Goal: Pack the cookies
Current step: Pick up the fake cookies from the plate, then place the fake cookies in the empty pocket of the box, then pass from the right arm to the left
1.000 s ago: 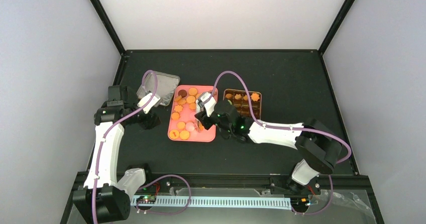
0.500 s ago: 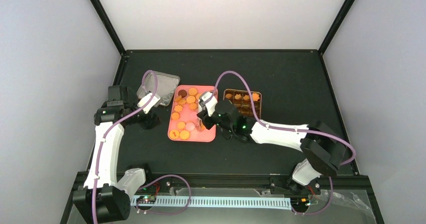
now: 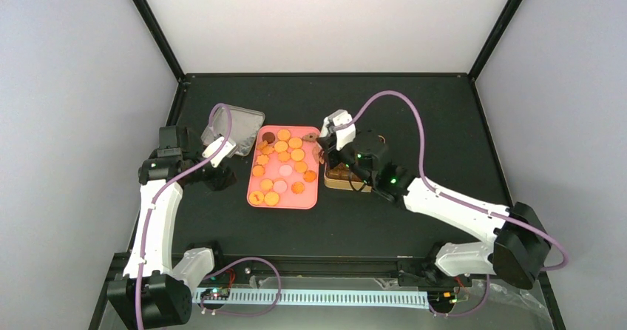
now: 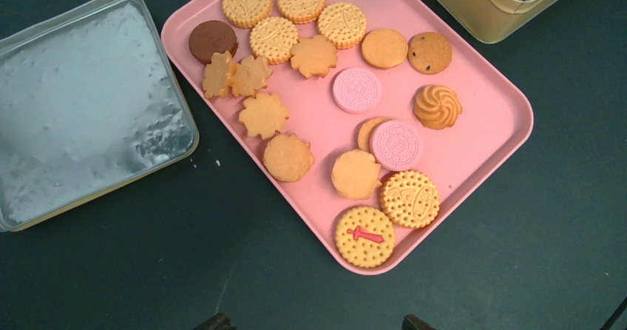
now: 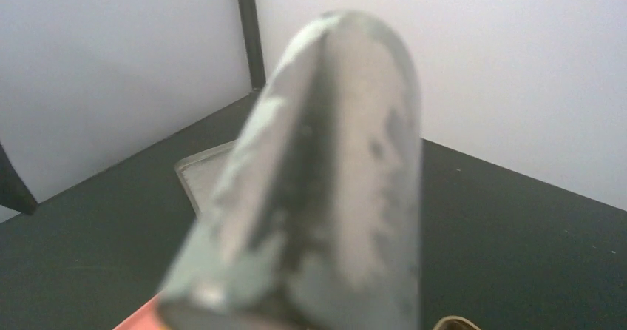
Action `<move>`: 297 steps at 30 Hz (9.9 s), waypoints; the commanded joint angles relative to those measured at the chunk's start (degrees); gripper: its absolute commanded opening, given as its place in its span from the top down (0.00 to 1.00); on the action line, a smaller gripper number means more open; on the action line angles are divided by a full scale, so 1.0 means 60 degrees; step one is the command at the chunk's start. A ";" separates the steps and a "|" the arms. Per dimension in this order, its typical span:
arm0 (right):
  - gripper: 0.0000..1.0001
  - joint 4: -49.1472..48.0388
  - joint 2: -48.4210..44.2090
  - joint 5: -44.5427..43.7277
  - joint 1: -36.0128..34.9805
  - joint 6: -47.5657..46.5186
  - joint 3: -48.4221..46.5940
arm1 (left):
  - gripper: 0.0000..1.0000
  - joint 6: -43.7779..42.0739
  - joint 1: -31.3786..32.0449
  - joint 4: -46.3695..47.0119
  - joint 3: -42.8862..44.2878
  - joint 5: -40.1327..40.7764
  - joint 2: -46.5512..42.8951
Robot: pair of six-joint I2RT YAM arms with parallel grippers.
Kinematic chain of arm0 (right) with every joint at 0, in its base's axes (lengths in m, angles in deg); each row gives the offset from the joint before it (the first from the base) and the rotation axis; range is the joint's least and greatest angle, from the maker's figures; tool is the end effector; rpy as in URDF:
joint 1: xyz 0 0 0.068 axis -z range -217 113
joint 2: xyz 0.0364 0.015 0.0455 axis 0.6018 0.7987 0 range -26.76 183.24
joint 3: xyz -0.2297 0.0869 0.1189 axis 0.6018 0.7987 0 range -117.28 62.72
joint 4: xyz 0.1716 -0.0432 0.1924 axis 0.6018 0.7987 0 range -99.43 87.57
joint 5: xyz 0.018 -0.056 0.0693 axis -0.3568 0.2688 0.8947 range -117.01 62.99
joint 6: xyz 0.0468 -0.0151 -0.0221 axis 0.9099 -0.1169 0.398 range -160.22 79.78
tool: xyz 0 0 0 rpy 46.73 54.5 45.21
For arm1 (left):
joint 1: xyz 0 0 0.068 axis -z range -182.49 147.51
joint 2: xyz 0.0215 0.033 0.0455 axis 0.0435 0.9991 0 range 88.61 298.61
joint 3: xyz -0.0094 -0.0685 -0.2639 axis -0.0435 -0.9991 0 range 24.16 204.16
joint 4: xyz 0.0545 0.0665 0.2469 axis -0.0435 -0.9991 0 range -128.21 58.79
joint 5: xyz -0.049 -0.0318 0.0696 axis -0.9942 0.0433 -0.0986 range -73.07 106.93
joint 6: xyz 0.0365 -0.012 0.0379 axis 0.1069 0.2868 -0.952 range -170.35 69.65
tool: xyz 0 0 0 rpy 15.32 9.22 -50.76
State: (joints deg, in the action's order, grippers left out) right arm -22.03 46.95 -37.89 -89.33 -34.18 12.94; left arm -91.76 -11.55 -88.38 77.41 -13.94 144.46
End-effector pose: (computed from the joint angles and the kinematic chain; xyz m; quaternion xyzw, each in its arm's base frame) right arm 0.1893 0.2341 0.3010 -0.2474 0.7316 0.2437 0.5867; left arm 0.1726 0.0089 0.2904 0.3259 0.8744 -0.1253 0.3369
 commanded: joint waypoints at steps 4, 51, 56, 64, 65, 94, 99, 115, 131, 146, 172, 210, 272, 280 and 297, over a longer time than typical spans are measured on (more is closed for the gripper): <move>0.87 -0.0070 0.0239 0.0610 -0.0030 0.0127 0.0078 | 0.39 -0.0050 -0.0076 -0.0127 0.0159 -0.0298 -0.0043; 0.68 -0.0714 0.2523 0.0929 -0.1208 0.0264 -0.0039 | 0.39 -0.0191 -0.0086 -0.0227 0.0329 -0.0179 -0.0067; 0.67 -0.0586 0.2162 0.0862 -0.1408 0.0301 0.0267 | 0.39 -0.0181 -0.0077 -0.0267 0.0367 -0.0197 -0.0094; 0.62 -0.0408 0.1880 0.0748 -0.1416 0.0295 0.0415 | 0.39 -0.0172 -0.0084 -0.0302 0.0382 -0.0230 -0.0122; 0.61 -0.0385 0.1900 0.0725 -0.1427 0.0251 0.0405 | 0.39 -0.0172 -0.0092 -0.0314 0.0382 -0.0227 -0.0124; 0.59 -0.0152 0.2636 0.0037 -0.1597 -0.0587 -0.0894 | 0.39 -0.0237 -0.0088 -0.0265 0.0186 -0.0172 -0.0213; 0.68 -0.0141 0.2811 0.0102 -0.1590 -0.0524 -0.0918 | 0.39 -0.0283 -0.0080 -0.0287 0.0207 -0.0117 -0.0242; 0.99 -0.0011 0.2192 -0.0480 -0.1590 -0.1005 -0.0816 | 0.39 -0.0228 -0.0076 -0.0310 0.0210 -0.0218 -0.0194; 0.99 0.0605 -0.0444 -0.0766 -0.0010 -0.1235 -0.0729 | 0.39 -0.0194 -0.0084 -0.0287 0.0177 -0.0303 -0.0156; 0.92 0.0425 -0.0293 -0.0237 0.2368 -0.0635 -0.0128 | 0.39 -0.0248 -0.0079 -0.0316 0.0177 -0.0326 -0.0171; 0.67 0.0357 0.0021 0.0016 0.2642 -0.0491 -0.0218 | 0.39 -0.0333 -0.0077 -0.0388 0.0315 -0.0431 -0.0154; 0.91 0.1662 -0.1264 0.2196 0.2633 0.0268 -0.1895 | 0.23 -0.0668 0.0237 -0.0329 -0.0064 -0.4053 0.0019; 0.89 -0.1315 0.0327 0.5890 0.0283 0.3219 -0.2690 | 0.98 -0.2207 0.2945 -0.2230 0.0409 -0.7129 0.1392; 0.41 -0.0903 0.0387 0.6124 0.0285 0.3946 -0.2963 | 0.99 -0.1868 0.2945 -0.2099 0.0737 -0.7157 0.1198; 0.00 -0.0251 -0.1530 0.5344 0.2159 0.5474 -0.0522 | 0.98 0.2629 0.2960 0.1703 0.0708 -0.6788 0.0106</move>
State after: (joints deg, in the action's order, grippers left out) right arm -22.27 37.86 -7.66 -77.66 -4.56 6.52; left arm -82.95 6.24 -84.88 79.49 -52.13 146.02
